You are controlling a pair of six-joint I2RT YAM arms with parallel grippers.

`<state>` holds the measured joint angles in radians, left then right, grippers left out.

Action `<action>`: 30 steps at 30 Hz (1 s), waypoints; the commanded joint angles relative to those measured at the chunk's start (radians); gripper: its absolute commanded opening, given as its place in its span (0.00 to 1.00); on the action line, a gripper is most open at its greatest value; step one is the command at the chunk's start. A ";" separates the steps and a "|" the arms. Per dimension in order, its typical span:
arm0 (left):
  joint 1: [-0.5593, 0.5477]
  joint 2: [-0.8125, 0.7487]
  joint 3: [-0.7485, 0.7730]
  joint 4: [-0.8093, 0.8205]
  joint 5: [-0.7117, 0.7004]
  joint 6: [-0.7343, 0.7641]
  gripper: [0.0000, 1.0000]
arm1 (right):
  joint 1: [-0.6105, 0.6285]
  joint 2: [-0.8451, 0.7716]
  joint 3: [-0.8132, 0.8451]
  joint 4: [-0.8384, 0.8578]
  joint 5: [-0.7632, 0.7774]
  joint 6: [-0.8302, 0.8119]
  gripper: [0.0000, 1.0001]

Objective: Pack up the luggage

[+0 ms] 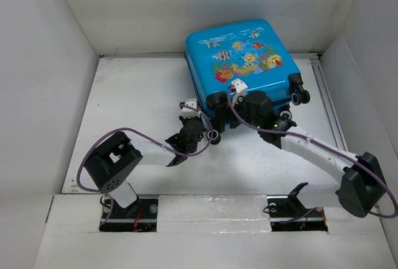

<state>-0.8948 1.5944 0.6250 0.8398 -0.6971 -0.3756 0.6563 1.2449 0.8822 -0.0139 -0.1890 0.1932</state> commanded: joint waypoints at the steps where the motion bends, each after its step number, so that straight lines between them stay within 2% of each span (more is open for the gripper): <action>1: 0.014 -0.042 -0.030 0.005 -0.042 -0.003 0.00 | 0.041 0.062 0.081 0.068 0.039 0.022 1.00; 3: 0.014 -0.042 -0.030 0.015 -0.042 -0.003 0.00 | 0.057 0.102 0.101 0.068 0.089 0.046 1.00; 5: 0.014 -0.042 -0.030 0.015 -0.042 -0.003 0.00 | 0.077 0.126 0.132 0.068 0.202 0.046 0.98; 9: 0.014 -0.042 -0.039 0.015 -0.042 -0.003 0.00 | 0.098 0.185 0.143 0.068 0.316 0.057 0.72; 10: 0.014 -0.042 -0.039 0.015 -0.042 -0.003 0.00 | 0.098 0.185 0.143 0.068 0.348 0.072 0.38; 11: 0.014 -0.042 -0.039 0.024 -0.042 -0.003 0.00 | 0.112 0.185 0.143 0.068 0.388 0.072 0.25; 12: 0.014 -0.042 -0.039 0.024 -0.042 0.009 0.00 | 0.123 0.185 0.133 0.068 0.436 0.072 0.16; 13: 0.014 -0.042 -0.039 0.024 -0.042 0.009 0.00 | 0.123 0.185 0.118 0.068 0.454 0.072 0.00; 18: 0.040 -0.042 -0.039 0.024 -0.033 0.018 0.00 | 0.135 0.107 0.038 0.048 0.494 0.052 0.00; 30: 0.186 -0.033 0.005 -0.005 0.028 0.029 0.00 | 0.154 -0.091 -0.103 -0.012 0.324 0.041 0.00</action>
<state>-0.7998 1.5780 0.5991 0.8696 -0.5209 -0.3748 0.8001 1.2171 0.7990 0.0559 0.1730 0.2573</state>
